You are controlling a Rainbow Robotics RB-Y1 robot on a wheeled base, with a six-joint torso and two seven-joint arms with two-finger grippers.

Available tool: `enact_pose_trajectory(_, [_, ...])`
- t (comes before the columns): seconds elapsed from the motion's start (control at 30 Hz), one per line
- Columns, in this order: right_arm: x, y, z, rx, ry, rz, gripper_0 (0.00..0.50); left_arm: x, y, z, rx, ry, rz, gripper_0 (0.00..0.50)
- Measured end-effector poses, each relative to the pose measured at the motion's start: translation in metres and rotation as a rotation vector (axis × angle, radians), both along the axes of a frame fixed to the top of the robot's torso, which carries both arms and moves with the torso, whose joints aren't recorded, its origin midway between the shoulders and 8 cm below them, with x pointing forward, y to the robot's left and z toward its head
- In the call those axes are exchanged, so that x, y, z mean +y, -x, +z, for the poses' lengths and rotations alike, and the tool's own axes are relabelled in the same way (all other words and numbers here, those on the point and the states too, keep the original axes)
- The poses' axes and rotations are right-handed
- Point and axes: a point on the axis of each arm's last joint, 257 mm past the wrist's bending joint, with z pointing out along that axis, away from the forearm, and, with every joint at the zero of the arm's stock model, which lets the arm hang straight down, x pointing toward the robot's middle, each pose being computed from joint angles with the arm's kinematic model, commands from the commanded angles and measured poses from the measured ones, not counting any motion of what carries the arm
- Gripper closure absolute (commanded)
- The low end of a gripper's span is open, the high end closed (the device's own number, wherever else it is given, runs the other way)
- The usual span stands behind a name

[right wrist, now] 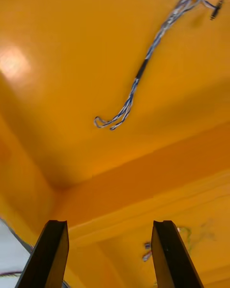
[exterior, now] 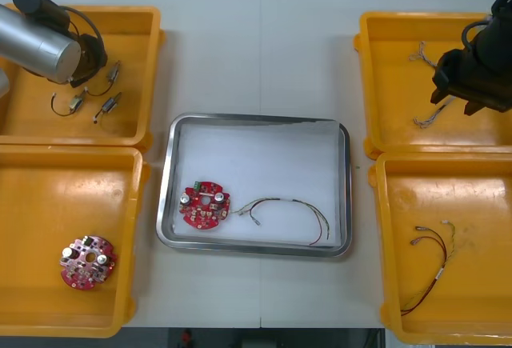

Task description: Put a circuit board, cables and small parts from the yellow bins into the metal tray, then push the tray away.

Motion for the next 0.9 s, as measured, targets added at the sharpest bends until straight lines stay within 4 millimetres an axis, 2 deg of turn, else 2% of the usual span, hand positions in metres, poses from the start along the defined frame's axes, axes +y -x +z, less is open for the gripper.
enact_pose_trajectory(0.23, [-0.027,-0.025,0.006,-0.015,-0.038,-0.179,0.0,0.005,0.002,0.001,0.006,-0.009,0.007,0.5])
enact_pose_trajectory(0.43, [-0.043,-0.05,0.003,-0.064,-0.052,-0.302,0.0,0.014,0.016,0.008,0.071,0.044,0.041,0.5])
enact_pose_trajectory(0.7, [-0.051,-0.071,-0.022,-0.073,-0.081,-0.373,0.0,0.008,0.041,0.039,0.199,-0.037,-0.112,0.5])
enact_pose_trajectory(0.9, [-0.051,-0.078,-0.043,-0.061,-0.115,-0.409,0.0,-0.007,0.065,0.064,0.264,0.008,-0.139,0.5])
